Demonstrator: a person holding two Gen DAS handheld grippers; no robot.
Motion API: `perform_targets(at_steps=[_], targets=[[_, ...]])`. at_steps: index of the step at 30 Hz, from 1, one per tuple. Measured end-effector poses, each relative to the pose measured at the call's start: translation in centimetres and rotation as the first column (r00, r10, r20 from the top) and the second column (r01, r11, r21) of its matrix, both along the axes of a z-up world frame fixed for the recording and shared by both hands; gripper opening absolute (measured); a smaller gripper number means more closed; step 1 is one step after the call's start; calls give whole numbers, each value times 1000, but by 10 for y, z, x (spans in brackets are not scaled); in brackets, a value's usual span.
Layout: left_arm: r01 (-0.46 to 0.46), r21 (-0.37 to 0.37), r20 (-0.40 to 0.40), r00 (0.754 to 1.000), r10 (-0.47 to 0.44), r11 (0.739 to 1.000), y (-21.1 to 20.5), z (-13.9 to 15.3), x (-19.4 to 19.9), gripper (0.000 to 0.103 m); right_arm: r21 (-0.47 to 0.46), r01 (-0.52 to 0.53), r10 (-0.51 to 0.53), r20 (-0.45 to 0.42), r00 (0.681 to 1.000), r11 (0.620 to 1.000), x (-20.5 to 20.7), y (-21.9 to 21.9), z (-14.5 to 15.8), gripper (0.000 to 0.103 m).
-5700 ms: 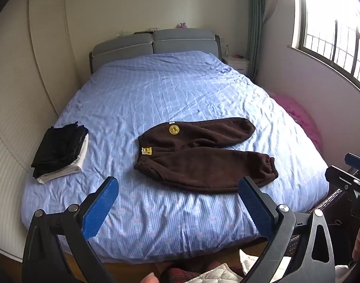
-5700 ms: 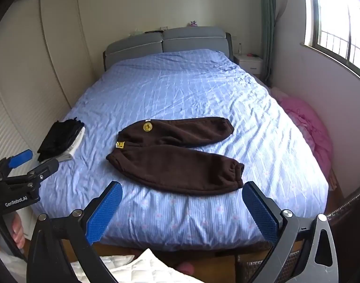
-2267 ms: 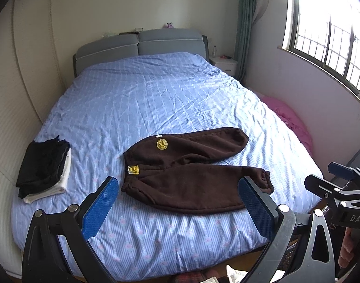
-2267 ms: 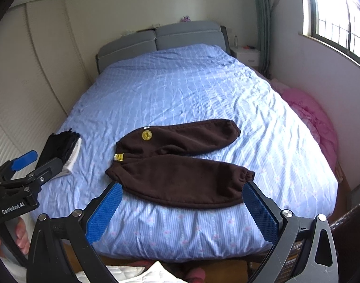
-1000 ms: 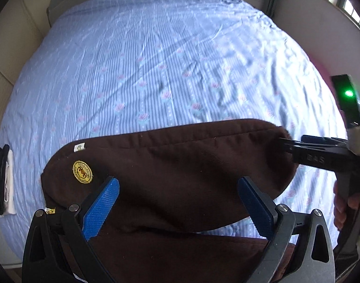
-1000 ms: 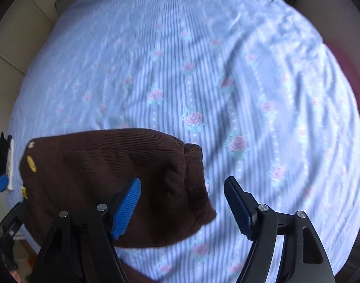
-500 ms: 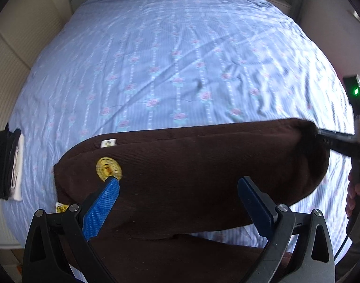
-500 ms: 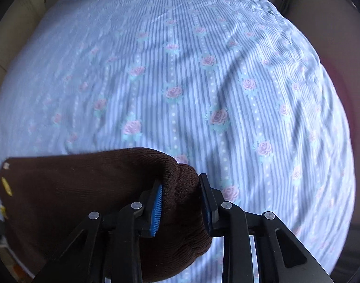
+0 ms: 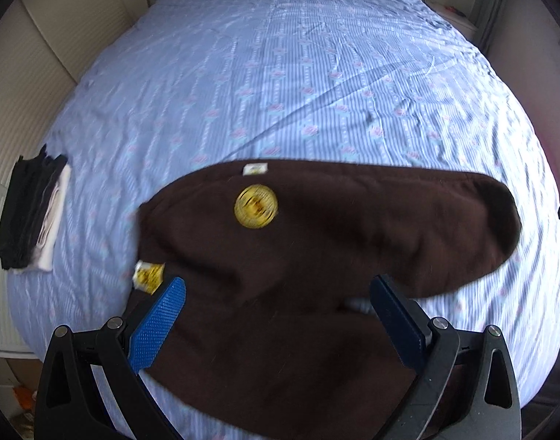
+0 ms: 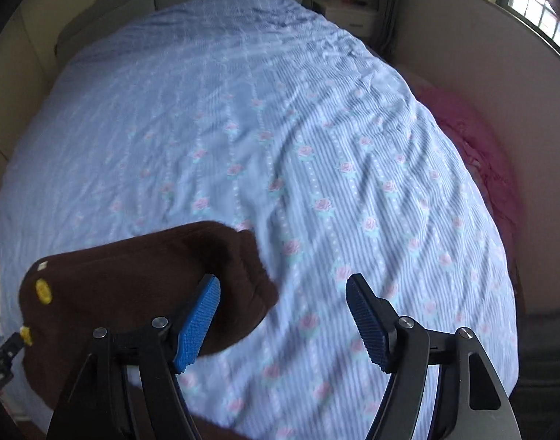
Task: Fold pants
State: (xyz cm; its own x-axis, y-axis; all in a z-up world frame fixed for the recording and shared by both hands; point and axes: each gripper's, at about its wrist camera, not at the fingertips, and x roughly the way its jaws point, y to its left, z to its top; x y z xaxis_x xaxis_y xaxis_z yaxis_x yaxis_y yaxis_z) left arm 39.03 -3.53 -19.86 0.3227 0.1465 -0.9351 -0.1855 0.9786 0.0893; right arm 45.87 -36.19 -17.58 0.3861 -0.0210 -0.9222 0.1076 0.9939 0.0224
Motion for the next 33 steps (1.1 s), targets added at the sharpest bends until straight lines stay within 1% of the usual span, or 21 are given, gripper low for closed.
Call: perform_targets(at_steps=[2, 3, 5, 7, 9, 11, 13, 15, 16, 18, 19, 22, 24, 25, 26, 28, 29, 30, 33], targets=[[-6, 2, 14, 1000, 6, 1000, 6, 8, -18, 102, 41, -10, 10, 22, 1000, 999, -28, 14, 15, 72], [-11, 0, 22, 1000, 11, 1000, 11, 12, -27, 102, 61, -11, 10, 22, 1000, 998, -33, 17, 16, 72], [-30, -7, 42, 999, 30, 1000, 24, 22, -47, 102, 127, -18, 16, 19, 1000, 992, -56, 33, 20, 72], [-41, -24, 56, 998, 42, 999, 39, 30, -64, 102, 143, -15, 12, 23, 1000, 990, -71, 47, 21, 72], [-50, -26, 69, 996, 52, 998, 56, 37, -81, 102, 144, 0, -2, 15, 1000, 990, -92, 63, 22, 72], [-46, -28, 79, 996, 48, 999, 76, 40, -99, 102, 163, 35, -36, 4, 999, 986, -113, 75, 19, 72], [-30, -35, 79, 996, 33, 999, 91, 39, -110, 102, 147, 78, -77, -12, 997, 986, -132, 85, 15, 72], [-9, -29, 45, 999, 10, 1000, 109, 32, -123, 102, 157, 127, -122, -38, 992, 979, -149, 95, 10, 72], [0, -42, 40, 999, 1, 999, 116, 30, -128, 102, 185, 161, -153, -60, 987, 969, -162, 102, 5, 72], [21, -71, 28, 999, -19, 997, 129, 25, -139, 102, 217, 194, -180, -84, 980, 957, -178, 111, -3, 72], [26, -77, 19, 1000, -25, 997, 134, 22, -143, 102, 230, 231, -208, -117, 971, 945, -189, 119, -11, 72], [44, -123, -19, 999, -47, 991, 149, 5, -152, 102, 305, 314, -263, -196, 945, 899, -219, 134, -35, 72], [42, -179, -59, 997, -53, 983, 159, -10, -155, 102, 310, 342, -280, -228, 933, 887, -232, 143, -48, 72], [43, -197, -73, 996, -58, 979, 160, -16, -156, 102, 312, 367, -294, -256, 921, 876, -241, 148, -59, 72], [39, -218, -100, 993, -63, 975, 162, -26, -156, 102, 320, 379, -299, -271, 915, 868, -246, 150, -66, 72], [43, -251, -131, 988, -78, 967, 161, -41, -156, 102, 325, 407, -315, -299, 901, 854, -255, 152, -81, 72], [47, -265, -141, 986, -87, 963, 160, -47, -155, 102, 333, 428, -326, -320, 890, 841, -260, 152, -92, 72], [52, -274, -151, 984, -96, 960, 158, -52, -154, 102, 335, 442, -335, -331, 882, 832, -261, 152, -98, 72], [72, -287, -183, 975, -128, 955, 150, -72, -146, 102, 338, 514, -385, -380, 841, 788, -267, 146, -126, 72]])
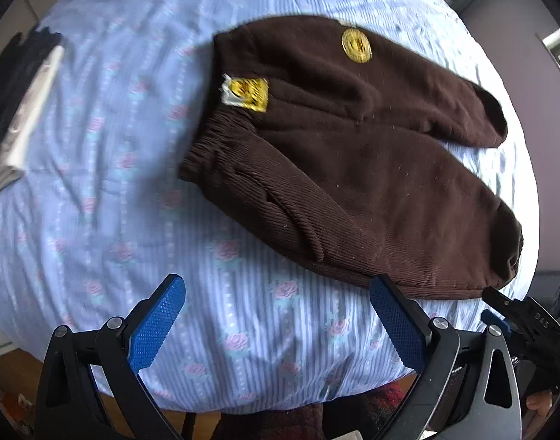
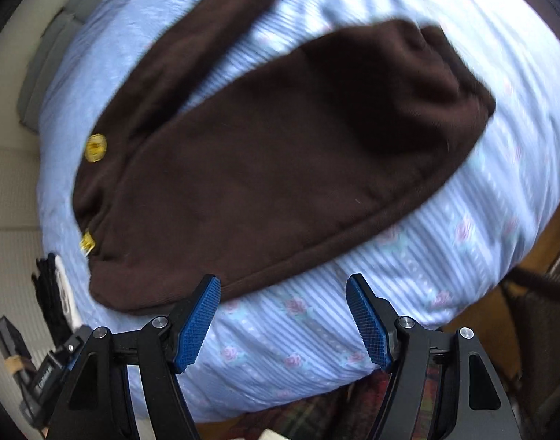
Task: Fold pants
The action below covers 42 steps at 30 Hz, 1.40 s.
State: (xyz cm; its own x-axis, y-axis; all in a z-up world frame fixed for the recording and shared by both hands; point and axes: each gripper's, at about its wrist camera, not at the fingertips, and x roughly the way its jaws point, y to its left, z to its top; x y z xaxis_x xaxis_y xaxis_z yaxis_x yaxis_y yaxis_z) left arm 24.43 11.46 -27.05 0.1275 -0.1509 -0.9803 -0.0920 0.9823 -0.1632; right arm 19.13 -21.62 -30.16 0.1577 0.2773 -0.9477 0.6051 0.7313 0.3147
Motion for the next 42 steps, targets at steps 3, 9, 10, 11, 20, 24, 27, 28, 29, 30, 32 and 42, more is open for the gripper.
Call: perform_targets(at_steps=[3, 9, 10, 11, 20, 24, 27, 28, 29, 30, 32, 42], targets=[[19, 5, -25, 1000, -19, 1000, -7, -15, 9, 102, 2, 34, -34, -20, 999, 999, 1, -7, -16, 72], [56, 30, -97, 994, -53, 998, -27, -53, 28, 101, -15, 127, -128, -57, 990, 992, 5, -31, -44, 72], [55, 24, -106, 993, -53, 998, -29, -57, 30, 101, -8, 150, -150, -58, 987, 989, 5, -36, -47, 71], [51, 17, -117, 992, -49, 999, -31, -61, 33, 101, -5, 163, -163, -58, 985, 987, 5, -40, -49, 71], [-27, -107, -158, 987, 10, 994, -41, -69, 38, 47, -18, 129, -130, -62, 990, 991, 19, -46, -48, 42], [21, -90, -101, 994, -30, 996, -48, -43, 28, 36, -22, 61, -61, -7, 998, 998, 23, -49, -24, 22], [46, -88, -36, 998, -50, 995, -53, -16, 20, 34, -27, 28, -27, 45, 999, 999, 26, -49, -1, 20], [52, -85, -21, 998, -54, 995, -54, -9, 19, 34, -31, 15, -13, 76, 997, 999, 28, -50, 12, 19], [57, -84, 3, 998, -57, 995, -56, 2, 17, 33, -37, 4, 0, 103, 995, 999, 30, -50, 24, 18], [57, -88, 23, 998, -55, 994, -55, 11, 17, 33, -44, -8, 14, 131, 991, 999, 30, -52, 35, 18], [56, -92, 61, 997, -51, 994, -52, 26, 18, 31, -61, -25, 35, 181, 983, 998, 32, -53, 56, 17], [-17, -169, 168, 985, 46, 985, -37, 93, 58, 29, -118, -59, 99, 374, 922, 991, 86, -49, 148, 17]])
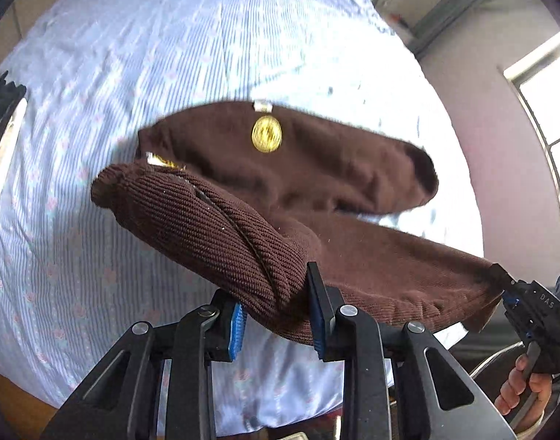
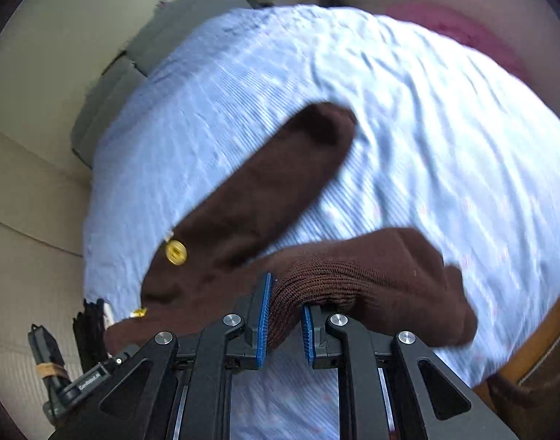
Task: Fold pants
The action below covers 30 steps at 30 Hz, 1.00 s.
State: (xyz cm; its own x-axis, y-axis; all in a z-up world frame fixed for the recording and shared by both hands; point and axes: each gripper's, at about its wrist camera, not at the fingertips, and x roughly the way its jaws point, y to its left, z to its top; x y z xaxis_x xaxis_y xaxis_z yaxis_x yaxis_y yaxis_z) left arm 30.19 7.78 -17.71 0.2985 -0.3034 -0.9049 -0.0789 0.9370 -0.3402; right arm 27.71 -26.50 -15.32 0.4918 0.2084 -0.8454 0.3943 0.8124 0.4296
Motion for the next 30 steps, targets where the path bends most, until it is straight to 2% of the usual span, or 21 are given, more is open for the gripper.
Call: perform_targets(at_steps=[4, 8, 14, 19, 22, 23, 24, 25, 26, 27, 28, 30], targets=[[-35, 6, 32, 999, 35, 999, -3, 15, 24, 28, -3, -27, 27, -11, 1000, 1000, 34, -1, 12, 17], [-79, 8, 18, 997, 79, 997, 0, 12, 63, 28, -30, -96, 95, -36, 995, 995, 79, -4, 16, 17], [-147, 52, -1, 989, 147, 988, 6, -4, 130, 28, -34, -169, 165, -101, 981, 985, 169, -3, -17, 17], [-211, 99, -85, 972, 219, 973, 11, -34, 179, 28, -38, -219, 211, -156, 965, 975, 227, 2, -52, 17], [-224, 130, -123, 963, 240, 966, 13, -49, 196, 31, -60, -258, 242, -194, 951, 964, 246, 6, -64, 24], [-230, 140, -134, 959, 248, 963, 14, -54, 202, 32, -82, -267, 245, -212, 946, 960, 250, 8, -65, 33], [-232, 150, -141, 957, 254, 961, 15, -58, 207, 34, -98, -277, 252, -212, 944, 956, 252, 9, -64, 39], [-234, 158, -140, 956, 257, 959, 15, -57, 210, 43, -124, -294, 268, -194, 944, 948, 254, 11, -58, 44], [-232, 171, -133, 957, 256, 957, 17, -57, 214, 58, -155, -306, 277, -183, 943, 939, 254, 14, -51, 45], [-233, 176, -120, 959, 256, 956, 18, -54, 215, 64, -178, -316, 286, -175, 942, 932, 255, 16, -46, 47], [-238, 173, -95, 962, 257, 956, 19, -48, 215, 71, -206, -332, 305, -155, 940, 920, 254, 19, -36, 49], [-230, 167, -21, 971, 237, 959, 20, -28, 212, 78, -231, -357, 343, -100, 934, 905, 249, 26, -14, 49]])
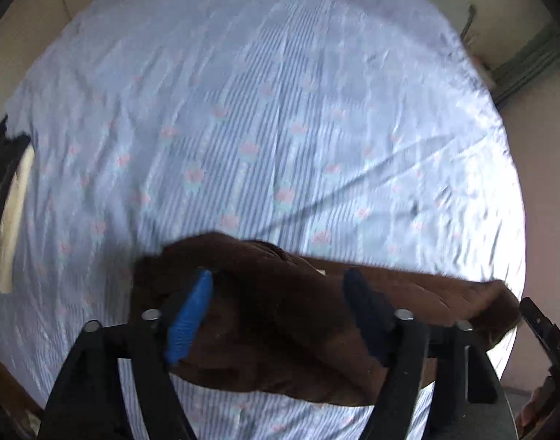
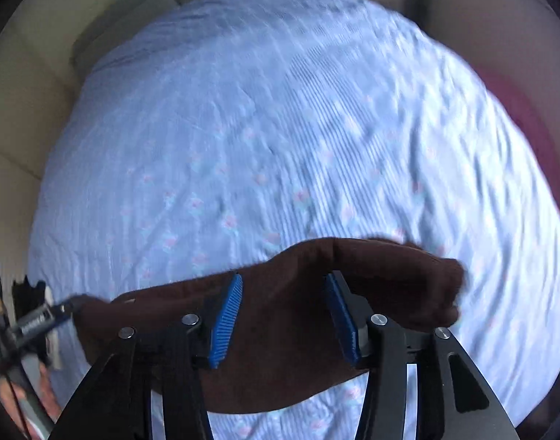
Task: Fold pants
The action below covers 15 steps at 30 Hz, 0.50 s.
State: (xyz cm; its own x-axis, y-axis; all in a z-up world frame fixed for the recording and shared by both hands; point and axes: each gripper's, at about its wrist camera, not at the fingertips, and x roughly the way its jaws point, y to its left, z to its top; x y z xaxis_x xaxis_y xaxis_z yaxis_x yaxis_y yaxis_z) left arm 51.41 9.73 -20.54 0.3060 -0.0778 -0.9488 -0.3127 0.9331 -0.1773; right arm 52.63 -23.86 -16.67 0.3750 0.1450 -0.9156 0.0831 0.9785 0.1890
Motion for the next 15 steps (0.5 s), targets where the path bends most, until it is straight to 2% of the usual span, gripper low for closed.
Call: perform_targets(at_steps=[2, 5, 7, 8, 10, 12, 15], targets=[[54, 16, 58, 997, -55, 998, -1, 15, -7, 85, 23, -61, 60, 41, 997, 998, -14, 11, 18, 56], [165, 93, 98, 980, -174, 982, -7, 28, -27, 86, 52, -112, 109, 54, 993, 992, -41, 22, 20, 58], [238, 162, 98, 962, -256, 958, -12, 26, -44, 86, 96, -133, 132, 9, 991, 987, -64, 29, 3, 58], [274, 219, 88, 950, -298, 936, -13, 21, -57, 86, 117, -140, 143, -14, 990, 983, -73, 32, -6, 58], [309, 261, 58, 941, -334, 915, -7, 10, -73, 86, 173, -132, 151, -103, 983, 976, -96, 39, -37, 58], [309, 248, 21, 946, -324, 918, 3, -5, -83, 86, 217, -100, 143, -194, 970, 971, -114, 47, -68, 58], [241, 183, -20, 970, -242, 953, 31, -27, -96, 85, 243, -64, 142, -317, 938, 968, -132, 64, -109, 58]])
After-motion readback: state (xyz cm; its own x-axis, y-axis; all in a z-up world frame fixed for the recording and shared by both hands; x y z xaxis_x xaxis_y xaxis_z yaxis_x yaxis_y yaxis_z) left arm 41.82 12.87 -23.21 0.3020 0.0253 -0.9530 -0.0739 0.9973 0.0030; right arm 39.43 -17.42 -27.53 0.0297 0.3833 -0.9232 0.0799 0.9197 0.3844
